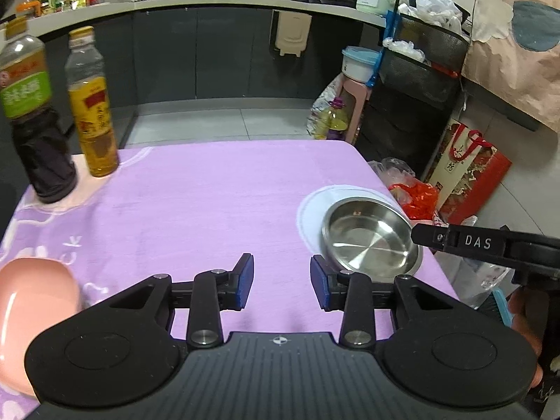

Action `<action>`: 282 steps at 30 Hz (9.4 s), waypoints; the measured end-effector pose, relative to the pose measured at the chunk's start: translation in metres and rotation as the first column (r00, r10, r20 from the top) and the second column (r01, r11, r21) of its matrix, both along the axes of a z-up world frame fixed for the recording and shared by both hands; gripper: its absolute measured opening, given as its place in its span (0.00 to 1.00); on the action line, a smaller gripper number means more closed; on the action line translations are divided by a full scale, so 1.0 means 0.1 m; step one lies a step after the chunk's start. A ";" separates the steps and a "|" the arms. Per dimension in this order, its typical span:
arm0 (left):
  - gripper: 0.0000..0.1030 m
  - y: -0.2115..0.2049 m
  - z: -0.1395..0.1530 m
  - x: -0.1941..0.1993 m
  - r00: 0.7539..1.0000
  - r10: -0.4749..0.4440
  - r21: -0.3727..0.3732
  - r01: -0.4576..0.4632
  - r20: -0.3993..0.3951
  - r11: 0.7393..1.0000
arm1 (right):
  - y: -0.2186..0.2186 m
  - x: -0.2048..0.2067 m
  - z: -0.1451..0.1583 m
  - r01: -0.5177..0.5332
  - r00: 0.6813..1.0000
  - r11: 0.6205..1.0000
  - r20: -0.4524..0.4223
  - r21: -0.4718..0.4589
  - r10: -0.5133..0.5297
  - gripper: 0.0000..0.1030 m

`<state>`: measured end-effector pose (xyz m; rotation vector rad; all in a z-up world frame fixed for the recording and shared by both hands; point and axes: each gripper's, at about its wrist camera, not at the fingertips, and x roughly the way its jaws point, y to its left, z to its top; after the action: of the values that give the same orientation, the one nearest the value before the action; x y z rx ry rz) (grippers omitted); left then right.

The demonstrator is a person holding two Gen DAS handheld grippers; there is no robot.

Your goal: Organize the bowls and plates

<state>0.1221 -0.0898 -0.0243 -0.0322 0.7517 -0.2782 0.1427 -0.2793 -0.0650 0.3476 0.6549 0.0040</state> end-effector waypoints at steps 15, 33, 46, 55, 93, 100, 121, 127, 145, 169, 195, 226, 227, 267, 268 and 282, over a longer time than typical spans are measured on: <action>0.35 -0.29 -0.17 0.27 0.999 -0.030 -0.012 0.030 -0.035 0.999 | -0.30 0.02 -0.17 0.127 0.992 0.991 -0.025 0.038 -0.126 0.14; 0.36 -0.62 -0.48 0.57 0.993 -0.041 0.015 0.042 -0.108 0.999 | -0.36 0.09 -0.29 0.135 0.988 0.985 -0.086 0.103 -0.127 0.15; 0.18 -0.62 -0.54 0.59 0.984 -0.085 -0.024 0.082 -0.159 0.996 | -0.31 0.17 -0.40 0.115 0.987 0.990 -0.122 0.079 -0.105 0.02; 0.19 -0.41 -0.31 0.30 0.993 -0.066 -0.017 0.065 -0.094 0.998 | -0.19 0.05 -0.29 0.059 0.996 0.995 -0.065 0.086 -0.054 0.02; 0.21 2.03 0.05 -0.83 0.946 0.314 -0.118 -0.304 0.075 0.945 | 2.12 -0.16 0.25 -0.399 0.916 0.909 0.001 -0.117 0.402 0.03; 0.21 2.31 -0.07 -0.88 0.938 0.342 -0.144 -0.332 0.052 0.932 | 2.48 -0.18 0.23 -0.441 0.896 0.882 -0.033 -0.165 0.442 0.03; 0.21 2.49 -0.32 -0.82 0.931 0.366 -0.128 -0.363 0.000 0.923 | 2.82 -0.02 -0.05 -0.480 0.877 0.847 -0.155 -0.229 0.455 0.04; 0.21 2.51 -0.30 -0.84 0.929 0.370 -0.130 -0.365 0.012 0.922 | 2.85 -0.01 -0.10 -0.487 0.872 0.842 -0.168 -0.231 0.459 0.04; 0.35 2.61 -0.28 -0.84 0.901 0.433 -0.120 -0.428 0.022 0.896 | 2.62 0.03 -0.07 -0.444 0.893 0.883 -0.158 -0.153 0.421 0.18; 0.39 2.68 -0.49 -0.64 0.890 0.454 -0.080 -0.457 -0.049 0.886 | 2.48 0.18 -0.20 -0.424 0.884 0.905 -0.233 -0.031 0.406 0.35; 0.39 2.56 -0.70 -0.39 0.910 0.406 -0.074 -0.412 -0.080 0.908 | 2.74 0.34 -0.40 -0.533 0.822 0.843 -0.279 -0.071 0.496 0.20; 0.36 2.50 -0.46 -0.62 0.891 0.448 -0.074 -0.453 -0.076 0.889 | 2.71 0.00 -0.04 -0.530 0.844 0.836 -0.181 -0.142 0.505 0.18; 0.36 2.53 -0.51 -0.61 0.888 0.450 -0.077 -0.458 -0.098 0.886 | 2.70 0.02 -0.08 -0.529 0.842 0.839 -0.198 -0.126 0.501 0.18; 0.36 2.56 -0.36 -0.77 0.886 0.462 -0.078 -0.464 -0.044 0.883 | 2.59 0.13 -0.04 -0.521 0.821 0.851 -0.234 0.063 0.520 0.15; 0.36 2.55 -0.35 -0.79 0.888 0.459 -0.080 -0.461 -0.041 0.884 | 2.57 0.10 -0.03 -0.520 0.823 0.852 -0.231 0.066 0.520 0.15; 0.36 2.24 -0.10 -1.17 0.909 0.417 -0.088 -0.415 0.017 0.906 | 2.30 -0.33 0.21 -0.485 0.857 0.872 -0.166 0.059 0.488 0.15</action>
<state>0.0048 0.1343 -0.0340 -0.2636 0.6792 0.0997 0.1101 -0.0496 -0.0443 0.1888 0.9074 0.4702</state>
